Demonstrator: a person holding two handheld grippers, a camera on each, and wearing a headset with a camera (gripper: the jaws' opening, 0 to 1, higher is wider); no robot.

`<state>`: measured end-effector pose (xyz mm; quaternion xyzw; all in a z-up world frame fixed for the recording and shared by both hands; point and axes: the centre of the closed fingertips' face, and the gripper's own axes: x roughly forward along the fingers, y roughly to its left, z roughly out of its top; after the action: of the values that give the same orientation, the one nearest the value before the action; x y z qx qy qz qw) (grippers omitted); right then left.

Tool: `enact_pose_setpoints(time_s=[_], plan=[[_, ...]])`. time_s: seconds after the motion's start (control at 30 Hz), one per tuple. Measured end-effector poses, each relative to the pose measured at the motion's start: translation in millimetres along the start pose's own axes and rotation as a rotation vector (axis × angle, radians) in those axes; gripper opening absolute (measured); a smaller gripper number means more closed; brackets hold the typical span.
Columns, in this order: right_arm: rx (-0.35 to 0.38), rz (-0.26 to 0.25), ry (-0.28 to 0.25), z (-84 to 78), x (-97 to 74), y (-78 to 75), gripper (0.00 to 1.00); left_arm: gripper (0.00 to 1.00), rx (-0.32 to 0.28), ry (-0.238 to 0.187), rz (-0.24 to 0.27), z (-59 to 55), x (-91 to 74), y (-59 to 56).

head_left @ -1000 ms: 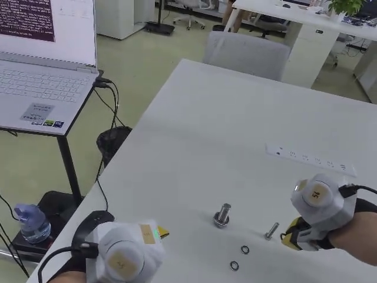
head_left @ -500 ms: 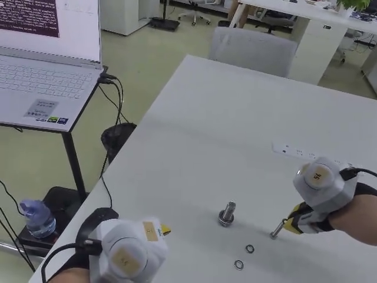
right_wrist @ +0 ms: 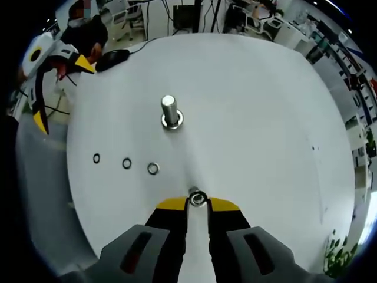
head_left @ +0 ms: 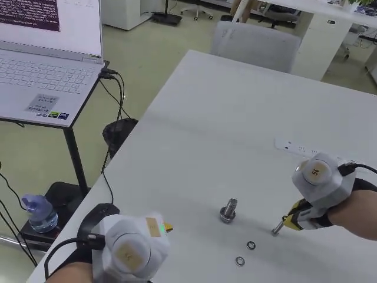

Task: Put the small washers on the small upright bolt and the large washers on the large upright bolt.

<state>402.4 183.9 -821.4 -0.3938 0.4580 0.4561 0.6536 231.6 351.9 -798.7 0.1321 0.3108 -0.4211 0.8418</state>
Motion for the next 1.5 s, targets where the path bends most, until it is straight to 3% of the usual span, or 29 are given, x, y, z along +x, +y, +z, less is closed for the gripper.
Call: enact_pose_setpoints(time_s=[0.4,1.03,1.5], plan=[[-0.014,0.011,0.019,-3.4,11.4,1.4,0.13,0.83,-0.007,0.013,-0.001,-5.4,-0.4,-1.7],[-0.032,0.045,0.054,-11.1,43.1,3.7,0.14,0.82,-0.025,0.020,-0.001,-9.4,2.4,-0.1],[-0.039,0.058,0.072,-15.5,50.4,8.7,0.14,0.85,-0.010,0.022,0.008,-8.6,2.6,-3.1]])
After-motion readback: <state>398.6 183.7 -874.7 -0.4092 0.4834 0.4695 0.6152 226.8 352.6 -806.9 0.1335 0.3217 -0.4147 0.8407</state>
